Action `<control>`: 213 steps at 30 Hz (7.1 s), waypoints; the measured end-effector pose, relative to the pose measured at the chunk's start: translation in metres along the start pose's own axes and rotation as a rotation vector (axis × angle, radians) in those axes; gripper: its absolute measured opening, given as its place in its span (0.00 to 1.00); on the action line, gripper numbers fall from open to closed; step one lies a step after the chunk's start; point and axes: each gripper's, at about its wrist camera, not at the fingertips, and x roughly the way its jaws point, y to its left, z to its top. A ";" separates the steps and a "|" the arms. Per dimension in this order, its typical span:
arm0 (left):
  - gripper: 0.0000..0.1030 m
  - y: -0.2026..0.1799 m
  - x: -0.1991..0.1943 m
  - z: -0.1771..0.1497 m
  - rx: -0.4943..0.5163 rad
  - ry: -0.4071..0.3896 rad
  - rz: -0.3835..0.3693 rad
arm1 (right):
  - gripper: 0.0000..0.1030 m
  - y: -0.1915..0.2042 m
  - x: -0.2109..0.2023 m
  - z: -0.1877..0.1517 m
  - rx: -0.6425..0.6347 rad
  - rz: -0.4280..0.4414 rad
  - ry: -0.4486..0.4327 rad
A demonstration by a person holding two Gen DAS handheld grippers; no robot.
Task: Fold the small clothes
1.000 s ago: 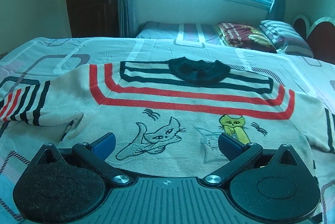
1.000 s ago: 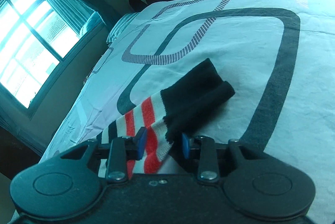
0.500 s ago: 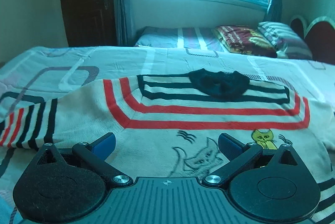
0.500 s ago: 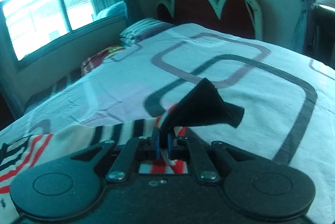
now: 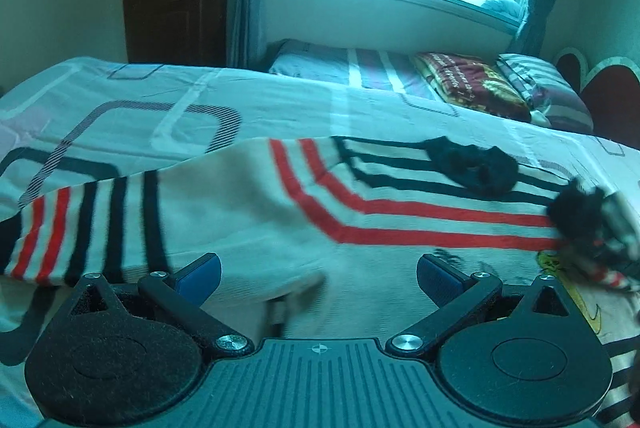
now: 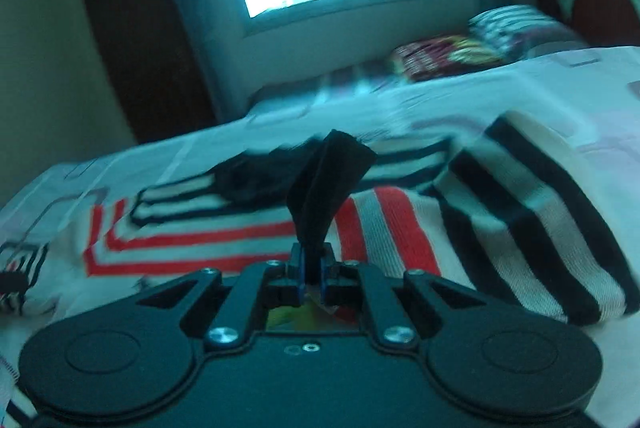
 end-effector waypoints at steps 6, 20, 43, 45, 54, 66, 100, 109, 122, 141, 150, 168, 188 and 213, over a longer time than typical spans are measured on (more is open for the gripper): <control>1.00 0.013 0.003 -0.002 -0.019 0.006 -0.022 | 0.14 0.042 0.018 -0.026 -0.060 0.047 0.037; 0.72 -0.089 0.066 0.001 -0.131 0.160 -0.388 | 0.29 -0.009 -0.066 -0.017 -0.017 0.006 -0.074; 0.06 -0.095 0.090 0.016 -0.054 0.119 -0.280 | 0.35 -0.133 -0.093 -0.028 0.421 0.014 -0.036; 0.06 -0.089 0.094 0.010 -0.058 0.131 -0.270 | 0.36 -0.145 -0.086 -0.030 0.514 0.051 -0.024; 0.06 -0.081 0.094 -0.001 -0.080 0.098 -0.263 | 0.38 -0.192 -0.064 -0.044 0.894 0.207 -0.043; 0.06 -0.083 0.095 -0.010 -0.038 0.084 -0.216 | 0.04 -0.168 -0.056 -0.033 0.665 0.037 0.005; 0.46 -0.151 0.092 0.002 0.150 0.011 -0.052 | 0.20 -0.123 0.009 0.046 -0.096 0.100 0.071; 0.46 -0.131 0.088 -0.005 0.111 0.009 0.017 | 0.25 -0.140 0.013 0.060 -0.092 0.002 -0.015; 0.46 -0.129 0.092 -0.008 0.103 0.010 0.045 | 0.10 -0.189 0.040 0.078 0.035 -0.032 0.026; 0.85 -0.123 0.076 -0.012 0.083 0.026 0.148 | 0.20 -0.127 0.005 0.046 -0.260 0.017 0.079; 0.85 -0.004 0.008 -0.047 -0.110 -0.026 0.203 | 0.26 -0.155 -0.053 0.041 0.002 -0.050 0.026; 0.70 0.276 0.010 -0.084 -0.919 -0.209 0.063 | 0.34 -0.099 -0.098 0.012 0.241 -0.184 0.020; 0.05 0.151 0.013 0.009 -0.371 -0.260 -0.193 | 0.36 -0.068 -0.104 0.009 0.245 -0.237 -0.008; 0.60 -0.150 0.008 -0.019 0.123 -0.087 -0.331 | 0.50 -0.129 -0.105 0.007 0.341 -0.016 0.018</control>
